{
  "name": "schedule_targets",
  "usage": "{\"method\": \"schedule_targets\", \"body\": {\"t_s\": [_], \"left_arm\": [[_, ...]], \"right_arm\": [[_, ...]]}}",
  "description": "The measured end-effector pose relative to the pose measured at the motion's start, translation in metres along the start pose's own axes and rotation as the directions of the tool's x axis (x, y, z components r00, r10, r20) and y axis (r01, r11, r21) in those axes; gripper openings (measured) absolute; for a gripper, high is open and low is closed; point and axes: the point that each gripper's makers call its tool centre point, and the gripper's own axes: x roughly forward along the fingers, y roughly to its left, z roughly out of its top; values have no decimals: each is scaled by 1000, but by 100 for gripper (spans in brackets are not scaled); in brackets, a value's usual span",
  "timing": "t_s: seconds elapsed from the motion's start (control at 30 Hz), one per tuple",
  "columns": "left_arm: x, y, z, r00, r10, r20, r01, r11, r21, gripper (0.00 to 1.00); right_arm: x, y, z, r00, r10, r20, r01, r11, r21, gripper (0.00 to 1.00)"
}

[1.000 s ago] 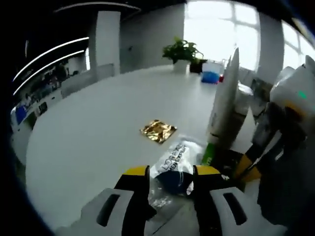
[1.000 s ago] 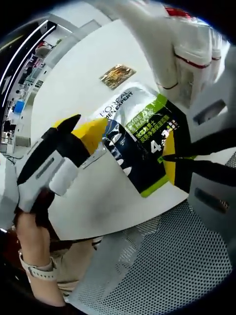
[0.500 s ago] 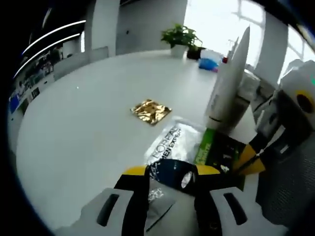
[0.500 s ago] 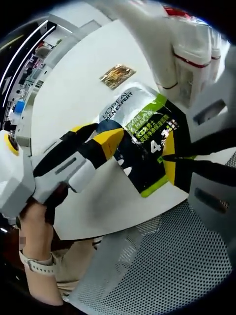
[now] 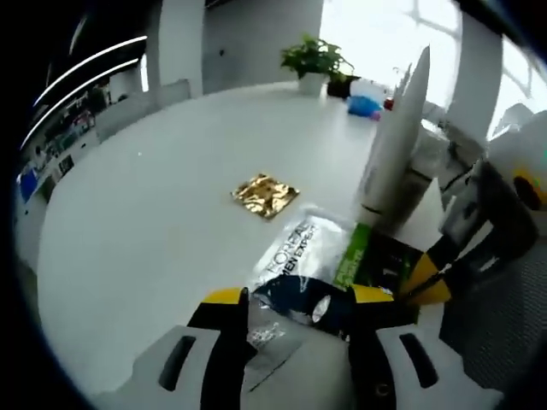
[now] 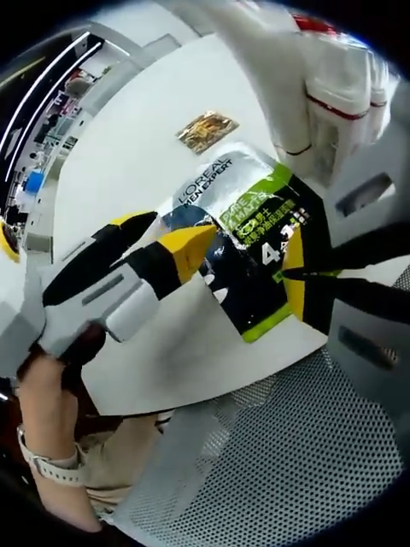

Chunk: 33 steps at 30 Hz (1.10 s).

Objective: Arrange the skincare products in the storage area until every visible bottle or jar stands upright without overlapping.

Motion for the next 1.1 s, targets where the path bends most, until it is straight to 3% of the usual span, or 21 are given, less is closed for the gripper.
{"method": "schedule_targets", "body": {"t_s": [0.23,0.3,0.43,0.5,0.73,0.9,1.1], "left_arm": [[-35,-14,3,999,18,34,-16,997,-80,53],[-45,-17,10,995,51,80,-44,995,-86,57],[-63,-30,22,986,60,154,-40,991,-128,62],[-68,-34,17,989,75,126,-57,988,-143,63],[-86,-46,15,981,102,164,-73,981,-177,73],[-98,-47,12,975,154,159,-123,974,-193,81],[-107,-52,13,973,165,162,-133,972,-196,86]], "right_arm": [[0,0,0,1000,-13,0,13,999,-38,2],[0,0,0,1000,-12,-2,12,999,-42,2],[0,0,0,1000,-9,-4,9,999,-53,2],[0,0,0,1000,-11,-3,10,998,-54,2],[-7,-4,1,1000,-15,5,16,998,-55,6],[-29,-3,16,994,-6,106,9,999,-31,7],[-64,-3,22,976,9,216,-14,1000,20,8]]}}
